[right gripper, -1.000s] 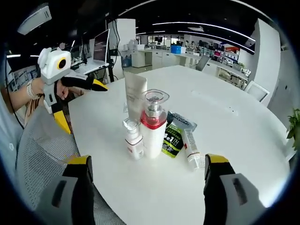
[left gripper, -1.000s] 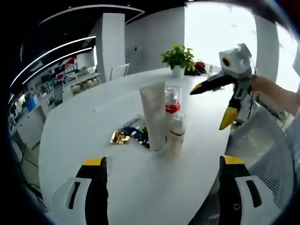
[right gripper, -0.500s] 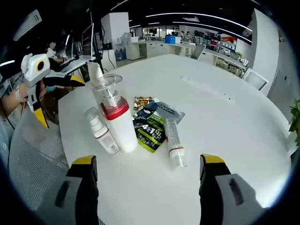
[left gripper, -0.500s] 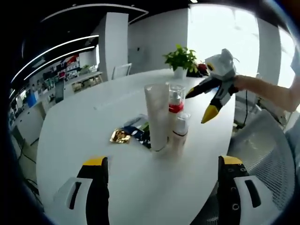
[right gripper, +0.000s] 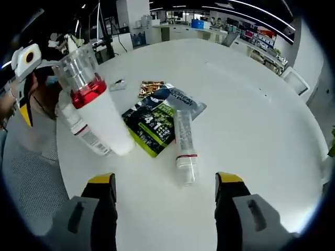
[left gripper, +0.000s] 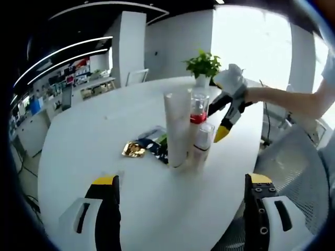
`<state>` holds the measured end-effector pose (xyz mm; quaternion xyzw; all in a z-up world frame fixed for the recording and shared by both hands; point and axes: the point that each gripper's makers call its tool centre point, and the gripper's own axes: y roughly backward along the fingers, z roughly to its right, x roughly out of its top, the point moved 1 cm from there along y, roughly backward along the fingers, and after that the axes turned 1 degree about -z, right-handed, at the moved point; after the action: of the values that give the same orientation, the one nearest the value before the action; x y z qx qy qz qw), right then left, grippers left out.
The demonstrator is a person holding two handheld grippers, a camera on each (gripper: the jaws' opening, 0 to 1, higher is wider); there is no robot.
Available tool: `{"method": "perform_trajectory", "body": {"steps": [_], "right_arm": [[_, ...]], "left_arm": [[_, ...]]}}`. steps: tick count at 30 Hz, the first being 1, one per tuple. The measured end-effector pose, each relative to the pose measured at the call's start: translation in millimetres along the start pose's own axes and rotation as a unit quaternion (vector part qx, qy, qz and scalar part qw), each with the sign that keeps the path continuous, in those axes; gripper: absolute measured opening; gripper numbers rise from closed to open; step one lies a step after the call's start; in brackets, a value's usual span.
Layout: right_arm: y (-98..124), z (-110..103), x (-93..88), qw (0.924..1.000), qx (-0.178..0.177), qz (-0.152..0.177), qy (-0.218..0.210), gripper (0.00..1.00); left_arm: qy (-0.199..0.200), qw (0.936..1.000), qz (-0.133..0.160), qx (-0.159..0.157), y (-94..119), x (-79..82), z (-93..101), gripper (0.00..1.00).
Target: Arrange the skincare products in the storage area until every visible bottle or jar stands upright without overlapping.
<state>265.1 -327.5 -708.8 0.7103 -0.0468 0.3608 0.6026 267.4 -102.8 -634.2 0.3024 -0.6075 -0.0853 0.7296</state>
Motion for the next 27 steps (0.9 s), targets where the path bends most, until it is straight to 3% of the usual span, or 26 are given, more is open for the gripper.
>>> {"method": "perform_trajectory", "body": {"steps": [13, 20, 27], "right_arm": [[-30, 15, 8.6, 0.9995, 0.007, -0.023, 0.018, 0.51], [-39, 25, 2.9, 0.9979, -0.003, -0.051, 0.04, 0.45], [-39, 28, 7.8, 0.9982, -0.002, -0.048, 0.036, 0.35]], "left_arm": [[0.003, 0.9998, -0.021, -0.003, -2, -12.5, 2.0, 0.97], [0.013, 0.9998, -0.012, 0.0, -3, -8.2, -0.5, 0.96], [0.013, 0.9999, -0.001, -0.004, -6, -2.8, 1.6, 0.96]]}}
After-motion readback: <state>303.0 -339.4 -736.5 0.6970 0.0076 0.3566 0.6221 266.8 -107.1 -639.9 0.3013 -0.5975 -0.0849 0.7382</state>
